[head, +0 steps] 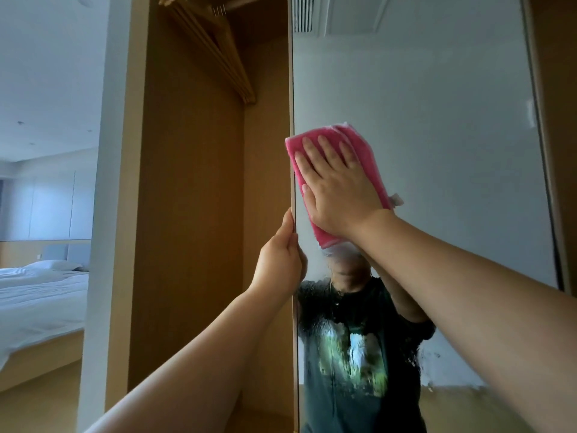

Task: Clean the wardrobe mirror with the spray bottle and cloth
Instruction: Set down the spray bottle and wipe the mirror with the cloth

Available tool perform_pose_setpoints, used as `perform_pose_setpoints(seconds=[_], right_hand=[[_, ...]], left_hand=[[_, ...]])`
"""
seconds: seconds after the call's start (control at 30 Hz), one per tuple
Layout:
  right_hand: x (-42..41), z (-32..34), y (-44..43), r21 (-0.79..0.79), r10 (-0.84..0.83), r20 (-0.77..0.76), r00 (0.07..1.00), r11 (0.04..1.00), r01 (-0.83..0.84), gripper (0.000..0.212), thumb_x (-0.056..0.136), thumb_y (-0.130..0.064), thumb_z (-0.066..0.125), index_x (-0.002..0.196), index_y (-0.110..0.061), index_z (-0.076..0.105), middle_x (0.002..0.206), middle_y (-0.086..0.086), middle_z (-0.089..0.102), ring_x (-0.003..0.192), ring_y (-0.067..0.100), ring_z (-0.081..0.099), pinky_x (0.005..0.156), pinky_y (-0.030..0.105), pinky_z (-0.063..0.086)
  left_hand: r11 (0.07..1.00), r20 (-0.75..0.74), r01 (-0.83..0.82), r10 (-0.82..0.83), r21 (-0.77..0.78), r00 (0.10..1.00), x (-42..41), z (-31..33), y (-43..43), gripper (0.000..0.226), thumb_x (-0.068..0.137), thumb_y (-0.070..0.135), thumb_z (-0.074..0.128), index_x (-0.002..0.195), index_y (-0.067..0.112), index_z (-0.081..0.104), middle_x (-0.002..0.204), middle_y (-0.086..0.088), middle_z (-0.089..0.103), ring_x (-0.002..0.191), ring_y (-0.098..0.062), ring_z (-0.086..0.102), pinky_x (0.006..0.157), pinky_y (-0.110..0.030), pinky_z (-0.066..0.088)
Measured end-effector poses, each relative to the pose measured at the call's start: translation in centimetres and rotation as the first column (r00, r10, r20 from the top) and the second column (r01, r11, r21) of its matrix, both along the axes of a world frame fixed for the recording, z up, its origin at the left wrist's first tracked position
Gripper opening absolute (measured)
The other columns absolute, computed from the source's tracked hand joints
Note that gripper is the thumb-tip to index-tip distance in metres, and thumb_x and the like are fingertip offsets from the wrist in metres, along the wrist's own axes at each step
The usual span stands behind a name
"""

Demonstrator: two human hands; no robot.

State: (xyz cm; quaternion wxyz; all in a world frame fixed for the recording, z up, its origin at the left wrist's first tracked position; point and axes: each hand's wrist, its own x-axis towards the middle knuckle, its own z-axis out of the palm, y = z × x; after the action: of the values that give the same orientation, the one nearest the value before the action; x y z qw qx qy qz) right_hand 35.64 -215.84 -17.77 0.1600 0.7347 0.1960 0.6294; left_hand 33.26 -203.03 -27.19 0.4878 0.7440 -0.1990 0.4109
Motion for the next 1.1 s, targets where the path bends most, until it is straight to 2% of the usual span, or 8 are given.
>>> perform_pose_setpoints(seconds=[0.3, 0.43, 0.53, 0.6, 0.73, 0.83, 0.97, 1.1], right_hand=[[0.2, -8.6, 0.4, -0.011, 0.082, -0.048, 0.996, 0.997, -0.082, 0.06, 0.101, -0.039, 0.016, 0.153, -0.009, 0.02, 0.159, 0.015, 0.018, 0.148, 0.032, 0.008, 0.119, 0.051, 0.004], [0.2, -10.2, -0.2, -0.031, 0.071, -0.079, 0.994, 0.997, -0.074, 0.06, 0.1, -0.038, 0.018, 0.153, -0.011, 0.018, 0.16, 0.013, 0.015, 0.149, 0.03, 0.005, 0.12, 0.049, 0.001], [-0.4, -9.9, -0.5, -0.031, 0.114, -0.111, 0.987, 0.993, -0.118, 0.058, 0.099, -0.035, 0.019, 0.152, -0.011, 0.023, 0.159, 0.014, 0.019, 0.148, 0.031, 0.012, 0.121, 0.047, 0.004], [-0.7, -9.7, -0.8, -0.044, 0.132, -0.123, 0.984, 0.989, -0.139, 0.057, 0.099, -0.034, 0.02, 0.151, -0.011, 0.025, 0.158, 0.014, 0.021, 0.148, 0.031, 0.014, 0.12, 0.047, 0.007], [-1.1, -9.5, -1.1, -0.061, 0.121, -0.137, 0.983, 0.99, -0.13, 0.057, 0.098, -0.033, 0.02, 0.15, -0.011, 0.028, 0.158, 0.015, 0.021, 0.147, 0.032, 0.015, 0.12, 0.047, 0.007], [-1.2, -9.6, -1.2, -0.068, 0.098, -0.152, 0.984, 0.992, -0.11, 0.058, 0.098, -0.034, 0.019, 0.151, -0.011, 0.026, 0.159, 0.014, 0.02, 0.147, 0.032, 0.014, 0.12, 0.047, 0.008], [-1.4, -9.6, -0.9, -0.062, 0.101, -0.137, 0.985, 0.992, -0.11, 0.058, 0.097, -0.034, 0.019, 0.15, -0.011, 0.029, 0.158, 0.014, 0.023, 0.147, 0.033, 0.018, 0.119, 0.046, 0.006], [-1.5, -9.2, -0.9, -0.065, 0.088, -0.135, 0.987, 0.993, -0.098, 0.059, 0.098, -0.034, 0.017, 0.149, -0.009, 0.03, 0.157, 0.015, 0.024, 0.146, 0.034, 0.018, 0.12, 0.048, 0.007]], left_hand=[[0.993, 0.042, 0.117, -0.118, 0.032, 0.992, -0.7, -0.1, 0.3, 0.046, 0.103, 0.013, 0.034, 0.146, 0.03, 0.032, 0.111, 0.02, 0.059, 0.088, 0.019, 0.058, 0.071, -0.001, 0.042], [0.983, 0.015, 0.181, -0.181, -0.023, 0.983, -0.8, -1.3, 0.3, 0.039, 0.103, 0.018, 0.033, 0.137, 0.034, 0.043, 0.1, 0.015, 0.066, 0.08, 0.01, 0.063, 0.067, -0.006, 0.046], [0.979, -0.065, 0.184, -0.19, -0.088, 0.98, -0.5, -3.7, 0.8, 0.035, 0.1, 0.014, 0.034, 0.108, 0.03, 0.064, 0.086, -0.013, 0.068, 0.069, -0.012, 0.058, 0.064, -0.027, 0.047], [0.982, -0.123, 0.156, -0.168, -0.108, 0.978, -0.3, -5.5, 1.1, 0.036, 0.099, 0.015, 0.035, 0.098, 0.032, 0.067, 0.081, -0.011, 0.067, 0.068, -0.015, 0.058, 0.065, -0.034, 0.049], [0.994, -0.229, 0.059, -0.08, -0.096, 0.97, 0.4, -7.9, 1.6, 0.03, 0.099, 0.024, 0.038, 0.12, 0.022, 0.06, 0.099, 0.004, 0.069, 0.094, -0.013, 0.063, 0.087, -0.037, 0.052], [0.999, -0.284, 0.025, -0.035, -0.036, 0.958, 0.2, -10.0, 1.8, 0.026, 0.099, 0.027, 0.039, 0.112, 0.023, 0.061, 0.086, 0.011, 0.066, 0.082, -0.01, 0.063, 0.077, -0.032, 0.052], [0.999, -0.329, 0.01, -0.023, -0.041, 0.944, 0.0, -12.6, 2.0, 0.027, 0.099, 0.022, 0.041, 0.116, 0.023, 0.062, 0.095, 0.003, 0.068, 0.086, -0.014, 0.063, 0.076, -0.034, 0.053], [0.998, -0.366, 0.049, -0.062, -0.045, 0.929, -0.3, -14.0, 2.2, 0.026, 0.098, 0.019, 0.041, 0.105, 0.034, 0.062, 0.083, 0.004, 0.067, 0.071, -0.014, 0.06, 0.064, -0.032, 0.048]])
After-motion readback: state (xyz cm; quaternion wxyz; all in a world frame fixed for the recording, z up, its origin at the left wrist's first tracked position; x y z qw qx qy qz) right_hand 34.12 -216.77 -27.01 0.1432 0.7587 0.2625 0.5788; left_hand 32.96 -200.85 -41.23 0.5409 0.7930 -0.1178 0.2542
